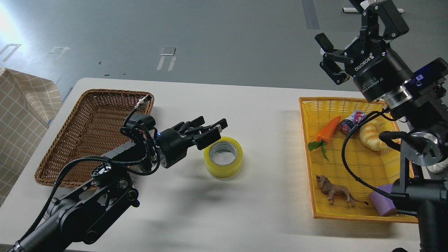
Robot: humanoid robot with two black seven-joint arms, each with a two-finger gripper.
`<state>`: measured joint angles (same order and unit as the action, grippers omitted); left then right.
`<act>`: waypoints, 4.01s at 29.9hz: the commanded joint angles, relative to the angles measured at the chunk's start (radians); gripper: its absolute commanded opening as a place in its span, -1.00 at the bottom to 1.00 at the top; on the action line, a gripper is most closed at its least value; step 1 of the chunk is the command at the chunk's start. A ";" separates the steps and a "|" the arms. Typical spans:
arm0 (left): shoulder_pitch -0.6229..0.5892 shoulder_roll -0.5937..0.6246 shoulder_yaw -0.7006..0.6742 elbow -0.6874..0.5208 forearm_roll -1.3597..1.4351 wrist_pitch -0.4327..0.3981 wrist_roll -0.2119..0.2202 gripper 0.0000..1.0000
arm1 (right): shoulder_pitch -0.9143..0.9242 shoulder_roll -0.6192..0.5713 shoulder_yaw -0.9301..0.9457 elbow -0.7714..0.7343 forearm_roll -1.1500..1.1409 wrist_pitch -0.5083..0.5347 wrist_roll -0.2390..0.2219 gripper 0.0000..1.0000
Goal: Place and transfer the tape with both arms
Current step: 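Lower the left gripper to the tape roll and grip its rim, then lift the tape roll with the left gripper and move it over the wicker basket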
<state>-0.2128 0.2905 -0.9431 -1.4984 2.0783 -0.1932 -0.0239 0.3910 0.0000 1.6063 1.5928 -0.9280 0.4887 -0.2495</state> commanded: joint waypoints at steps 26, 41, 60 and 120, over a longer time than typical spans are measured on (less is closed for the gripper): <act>-0.074 -0.071 0.101 0.176 0.103 -0.012 0.153 0.97 | 0.014 0.000 -0.009 -0.034 0.005 0.000 -0.007 1.00; -0.071 -0.123 0.106 0.173 0.103 -0.037 0.151 0.98 | 0.000 0.000 -0.008 -0.036 0.005 0.000 -0.007 1.00; -0.080 -0.073 0.135 0.178 0.103 -0.087 0.150 0.55 | -0.015 0.000 0.004 -0.045 0.005 0.000 -0.007 1.00; -0.470 0.493 0.184 0.127 0.100 -0.295 -0.054 -0.58 | -0.046 0.000 0.011 -0.077 0.011 0.000 -0.004 1.00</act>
<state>-0.7010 0.6984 -0.7780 -1.3793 2.1776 -0.4887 -0.0307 0.3466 0.0000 1.6185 1.5125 -0.9174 0.4887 -0.2531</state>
